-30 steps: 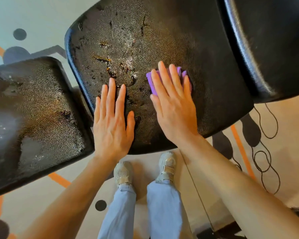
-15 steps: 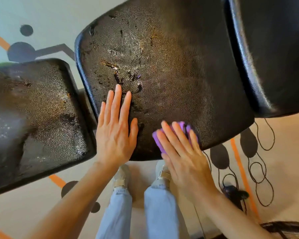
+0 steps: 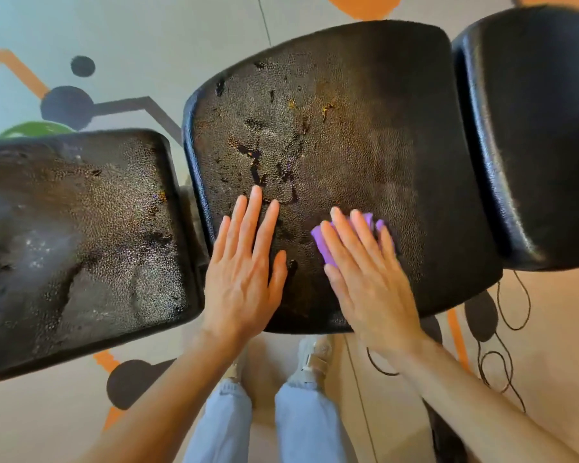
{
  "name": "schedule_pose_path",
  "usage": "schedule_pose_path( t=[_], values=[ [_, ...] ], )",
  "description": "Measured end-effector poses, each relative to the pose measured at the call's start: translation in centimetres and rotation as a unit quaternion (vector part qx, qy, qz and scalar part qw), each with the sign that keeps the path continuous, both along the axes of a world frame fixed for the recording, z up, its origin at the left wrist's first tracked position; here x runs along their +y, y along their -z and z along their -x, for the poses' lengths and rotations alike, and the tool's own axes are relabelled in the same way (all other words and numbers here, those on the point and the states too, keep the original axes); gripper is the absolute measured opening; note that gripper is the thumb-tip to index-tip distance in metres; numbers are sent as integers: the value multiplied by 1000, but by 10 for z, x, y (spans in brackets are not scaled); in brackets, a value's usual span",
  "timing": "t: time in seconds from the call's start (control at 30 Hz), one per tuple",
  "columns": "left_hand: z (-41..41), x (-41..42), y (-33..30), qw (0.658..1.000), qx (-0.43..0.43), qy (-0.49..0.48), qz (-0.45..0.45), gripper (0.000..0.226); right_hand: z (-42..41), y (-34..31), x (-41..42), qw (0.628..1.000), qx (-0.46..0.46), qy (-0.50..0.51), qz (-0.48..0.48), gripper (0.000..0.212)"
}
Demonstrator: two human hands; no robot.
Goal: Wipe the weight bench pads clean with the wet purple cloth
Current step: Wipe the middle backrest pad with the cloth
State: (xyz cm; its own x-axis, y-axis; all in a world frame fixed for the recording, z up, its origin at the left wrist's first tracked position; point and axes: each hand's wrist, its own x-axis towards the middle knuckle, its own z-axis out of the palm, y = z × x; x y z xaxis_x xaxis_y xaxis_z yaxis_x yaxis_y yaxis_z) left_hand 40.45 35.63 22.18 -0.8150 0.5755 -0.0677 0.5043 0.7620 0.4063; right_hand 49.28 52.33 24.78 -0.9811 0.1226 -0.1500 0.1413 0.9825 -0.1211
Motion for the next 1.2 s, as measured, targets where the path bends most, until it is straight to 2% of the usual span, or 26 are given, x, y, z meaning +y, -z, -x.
schedule_pose_path(
  t=[0.07,0.13,0.2,0.27,0.33,0.4,0.5,0.53,0.6,0.73,0.8,0.9,0.97,1.03,1.13,1.2],
  values=[
    [1,-2,-1,1000,-16,-3,-22,64,79,6,8,999,28,30,-21,52],
    [12,-2,-2,998,-30,-14,-56,63,109,10,14,997,41,56,-28,52],
    [37,-2,-2,996,-13,-39,-74,62,67,8,7,998,24,38,-38,53],
    [61,0,-1,996,-1,-57,-66,62,-10,-6,-8,999,-14,18,-28,53],
    [73,2,1,998,14,-58,-36,62,-28,-11,-4,1000,-14,-3,-11,52],
    [73,4,4,999,29,-45,-8,62,38,1,11,1000,8,-6,-19,51],
    [71,4,8,998,34,-44,5,63,176,9,24,995,73,46,-45,52],
    [71,4,9,998,36,-44,6,63,194,11,25,994,82,56,-56,52],
    [72,4,9,998,41,-45,3,63,170,16,24,995,74,38,-59,53],
    [71,4,7,998,29,-47,4,64,32,-4,5,999,-3,-14,-51,53],
    [72,4,6,999,23,-48,5,65,58,5,17,998,6,-38,-46,53],
    [72,4,7,998,28,-47,6,64,190,8,27,996,74,7,-51,52],
    [72,4,7,998,34,-46,9,64,228,10,28,992,99,46,-56,53],
    [72,5,7,998,39,-45,5,64,186,13,18,995,86,31,-49,53],
    [71,4,7,998,38,-49,12,64,78,-1,-1,999,10,-28,-37,53],
    [72,5,7,998,38,-49,13,64,95,4,8,998,16,-54,-24,53]
  ],
)
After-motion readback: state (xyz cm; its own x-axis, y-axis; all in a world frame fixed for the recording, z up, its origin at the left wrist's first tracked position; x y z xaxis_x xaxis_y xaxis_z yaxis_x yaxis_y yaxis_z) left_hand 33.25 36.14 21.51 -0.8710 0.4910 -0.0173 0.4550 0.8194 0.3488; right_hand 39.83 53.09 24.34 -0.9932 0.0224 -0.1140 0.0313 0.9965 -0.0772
